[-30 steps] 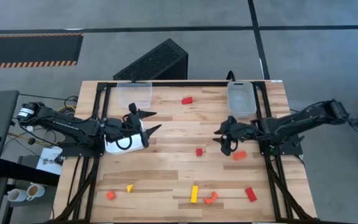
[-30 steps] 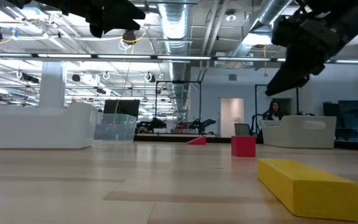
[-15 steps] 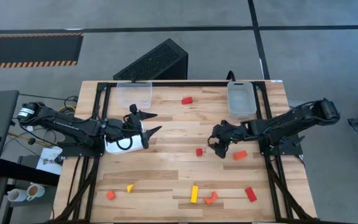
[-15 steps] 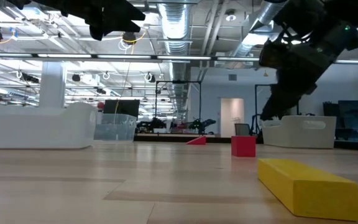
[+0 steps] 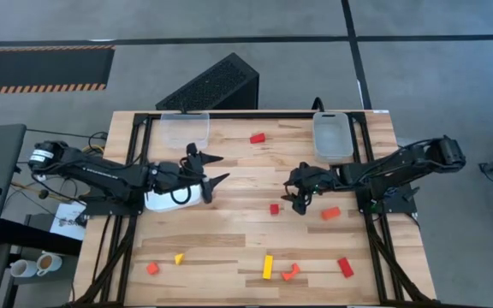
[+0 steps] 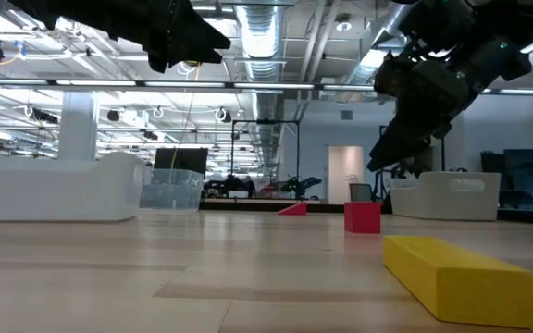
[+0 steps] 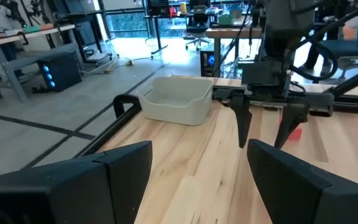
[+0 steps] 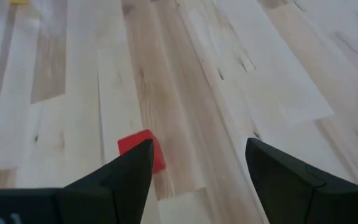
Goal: Sort & place blocks by color
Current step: Put the middle red block into the gray bin
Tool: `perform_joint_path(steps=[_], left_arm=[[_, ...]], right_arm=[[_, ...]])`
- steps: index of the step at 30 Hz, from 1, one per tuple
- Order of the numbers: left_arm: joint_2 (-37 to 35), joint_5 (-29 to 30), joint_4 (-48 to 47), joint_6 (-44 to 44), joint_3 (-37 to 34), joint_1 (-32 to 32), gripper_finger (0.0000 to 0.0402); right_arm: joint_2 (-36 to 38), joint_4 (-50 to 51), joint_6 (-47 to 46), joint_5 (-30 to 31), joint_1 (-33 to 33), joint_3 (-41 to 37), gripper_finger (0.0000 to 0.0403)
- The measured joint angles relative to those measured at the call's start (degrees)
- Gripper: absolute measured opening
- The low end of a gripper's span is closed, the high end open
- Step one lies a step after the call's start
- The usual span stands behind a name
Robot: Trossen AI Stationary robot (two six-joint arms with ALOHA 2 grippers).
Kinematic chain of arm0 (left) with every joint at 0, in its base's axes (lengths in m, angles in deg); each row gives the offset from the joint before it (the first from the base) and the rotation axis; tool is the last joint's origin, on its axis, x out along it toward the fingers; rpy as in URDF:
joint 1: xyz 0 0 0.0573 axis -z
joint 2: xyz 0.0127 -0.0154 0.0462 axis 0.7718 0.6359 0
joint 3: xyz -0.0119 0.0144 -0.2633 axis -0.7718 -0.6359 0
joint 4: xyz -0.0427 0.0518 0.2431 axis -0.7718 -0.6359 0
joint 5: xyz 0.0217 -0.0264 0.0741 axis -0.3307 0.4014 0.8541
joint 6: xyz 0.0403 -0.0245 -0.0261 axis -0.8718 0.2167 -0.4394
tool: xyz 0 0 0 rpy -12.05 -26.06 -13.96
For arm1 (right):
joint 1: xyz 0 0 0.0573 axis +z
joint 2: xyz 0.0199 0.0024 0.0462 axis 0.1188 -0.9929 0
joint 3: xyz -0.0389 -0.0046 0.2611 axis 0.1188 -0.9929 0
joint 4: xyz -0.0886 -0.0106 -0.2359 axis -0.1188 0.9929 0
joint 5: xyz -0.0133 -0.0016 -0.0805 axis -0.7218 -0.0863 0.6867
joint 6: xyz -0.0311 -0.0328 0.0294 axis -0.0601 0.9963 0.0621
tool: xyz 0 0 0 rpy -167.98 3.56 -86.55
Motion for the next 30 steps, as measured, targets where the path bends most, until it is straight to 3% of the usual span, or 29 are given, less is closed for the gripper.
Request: perform_joint_path(steps=[8, 15, 23, 30], left_arm=[[0.27, -4.79, 0.71, 3.7, 0.0, -2.17, 0.0251], [0.27, -4.77, 0.6, 3.72, 0.0, -2.21, 0.0251], [0.27, -4.81, 0.51, 3.88, 0.0, -2.21, 0.0251], [0.27, -4.81, 0.52, 4.12, 0.0, -2.21, 0.0251]], right_arm=[[1.1, -6.7, -0.12, -4.92, 0.06, 0.08, 0.0277], [1.4, -6.49, 0.91, -4.28, 0.77, 0.0, 0.0277], [-4.97, -6.61, 4.88, -1.25, 4.91, 0.0, 0.0277], [-13.87, -14.05, 6.76, -1.36, 6.19, 0.02, 0.0277]])
